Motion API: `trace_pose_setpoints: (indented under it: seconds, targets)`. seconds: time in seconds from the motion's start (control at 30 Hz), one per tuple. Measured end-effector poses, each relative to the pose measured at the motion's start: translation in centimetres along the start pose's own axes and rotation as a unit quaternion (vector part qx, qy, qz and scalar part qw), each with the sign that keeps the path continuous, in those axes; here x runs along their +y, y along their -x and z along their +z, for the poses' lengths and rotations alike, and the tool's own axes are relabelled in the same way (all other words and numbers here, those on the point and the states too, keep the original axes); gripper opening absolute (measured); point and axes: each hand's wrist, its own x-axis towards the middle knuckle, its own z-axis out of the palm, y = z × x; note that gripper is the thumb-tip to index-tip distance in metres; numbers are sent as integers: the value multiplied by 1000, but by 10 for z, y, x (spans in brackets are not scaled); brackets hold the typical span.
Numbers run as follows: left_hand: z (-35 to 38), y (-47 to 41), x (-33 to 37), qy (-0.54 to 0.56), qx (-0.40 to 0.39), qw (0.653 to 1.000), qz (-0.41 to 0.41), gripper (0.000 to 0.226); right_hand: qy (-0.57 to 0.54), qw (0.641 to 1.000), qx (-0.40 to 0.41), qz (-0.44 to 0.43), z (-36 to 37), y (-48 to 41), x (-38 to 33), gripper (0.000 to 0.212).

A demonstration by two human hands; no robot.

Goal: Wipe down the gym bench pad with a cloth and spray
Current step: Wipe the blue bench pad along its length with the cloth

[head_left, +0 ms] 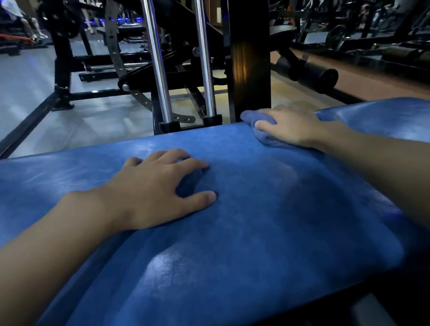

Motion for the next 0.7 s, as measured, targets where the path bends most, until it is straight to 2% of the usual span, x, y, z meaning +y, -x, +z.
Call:
trace_pose_setpoints:
  seconds: [0.13,0.23,0.37,0.43,0.6,0.7]
  targets:
    - [-3,2,1,5,3,1000,2,84,27,997,-21,-64,1,53,-27,65]
    - [-3,2,-3,14,9,1000,1,84,25,986,-29,-161,3,114,-55,76]
    - [-5,6,-12,85,20,996,-12,73,40,955,-41,-290,-2,187,-78,68]
    - [-5,5,-17,64,21,998,-16,74,34,945,-32,-324,-2,197,-79,64]
    - [-5,3,-24,9,30,999,-22,83,9,965,-61,-253,-1,148,-70,68]
    - [-5,5,-24,-5,28,999,-18,80,-10,984,-35,-177,-1,93,-53,68]
